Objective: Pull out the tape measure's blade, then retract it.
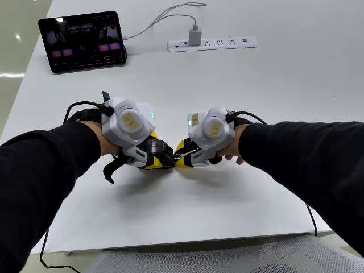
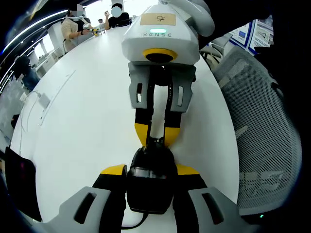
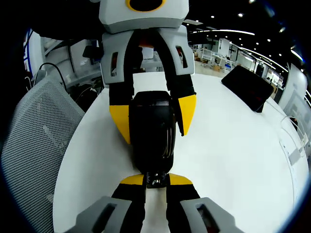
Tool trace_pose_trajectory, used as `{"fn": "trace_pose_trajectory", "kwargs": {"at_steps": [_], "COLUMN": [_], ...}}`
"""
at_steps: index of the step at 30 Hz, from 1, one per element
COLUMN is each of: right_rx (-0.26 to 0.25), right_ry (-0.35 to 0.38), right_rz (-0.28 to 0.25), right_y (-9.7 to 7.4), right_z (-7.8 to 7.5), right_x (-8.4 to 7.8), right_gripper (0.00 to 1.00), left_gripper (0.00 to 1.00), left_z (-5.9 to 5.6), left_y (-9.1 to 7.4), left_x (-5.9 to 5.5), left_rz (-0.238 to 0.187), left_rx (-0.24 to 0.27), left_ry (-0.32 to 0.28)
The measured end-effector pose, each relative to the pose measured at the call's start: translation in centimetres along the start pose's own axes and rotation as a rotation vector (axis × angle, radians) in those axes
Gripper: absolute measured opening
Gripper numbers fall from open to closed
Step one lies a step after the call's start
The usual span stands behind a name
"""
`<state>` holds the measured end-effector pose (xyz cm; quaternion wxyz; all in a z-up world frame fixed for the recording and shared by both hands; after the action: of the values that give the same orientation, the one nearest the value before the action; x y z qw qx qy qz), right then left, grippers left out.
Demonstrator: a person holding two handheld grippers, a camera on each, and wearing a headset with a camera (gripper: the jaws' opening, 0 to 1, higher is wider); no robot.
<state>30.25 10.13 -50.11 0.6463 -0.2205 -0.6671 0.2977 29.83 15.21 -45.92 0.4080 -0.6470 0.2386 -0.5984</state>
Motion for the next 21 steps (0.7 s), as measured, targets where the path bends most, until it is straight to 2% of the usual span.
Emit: {"fn": "trace_pose_trajectory", "kwargs": {"at_steps": [1, 2, 4, 21], "right_rx": [0.007, 0.017, 0.009, 0.012], "right_ry": [-0.021, -0.087, -0.022, -0.009], "right_rz": [0.010, 0.027, 0.017, 0.023], "right_y": [0.01, 0.00, 0.04, -0.50], "right_z": [-0.03, -0.01, 0.01, -0.08], "right_x": [0.00, -0.01, 0.00, -0.50], "right_gripper": [0.12, 0.12, 0.12, 0.11], "left_gripper": [0.31, 0.31, 0.31, 0.31], "left_z": [0.01, 0.00, 0.01, 0.09], "left_y": [0.00, 0.00, 0.00, -0.24], "left_x": [0.00, 0.00, -0.02, -0.15], "left_rz": [0.000, -0.002, -0.005, -0.001], "left_rx": [-0.001, -0.003, -0.006, 0.007], "left_ry": [-0.001, -0.001, -0.006, -0.020]}}
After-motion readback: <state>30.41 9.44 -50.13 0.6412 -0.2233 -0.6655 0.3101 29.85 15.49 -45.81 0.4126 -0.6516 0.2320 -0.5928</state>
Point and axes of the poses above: the centre of the closed fingertips' face, and the gripper's own axes: y roughly forward along the fingers, z roughly to its left, x roughly out of its top, the point moved 3 cm from there along -y, roughly backward along the fingers, and after that the axes turned 4 degrees about -z, right-handed, at the moved point
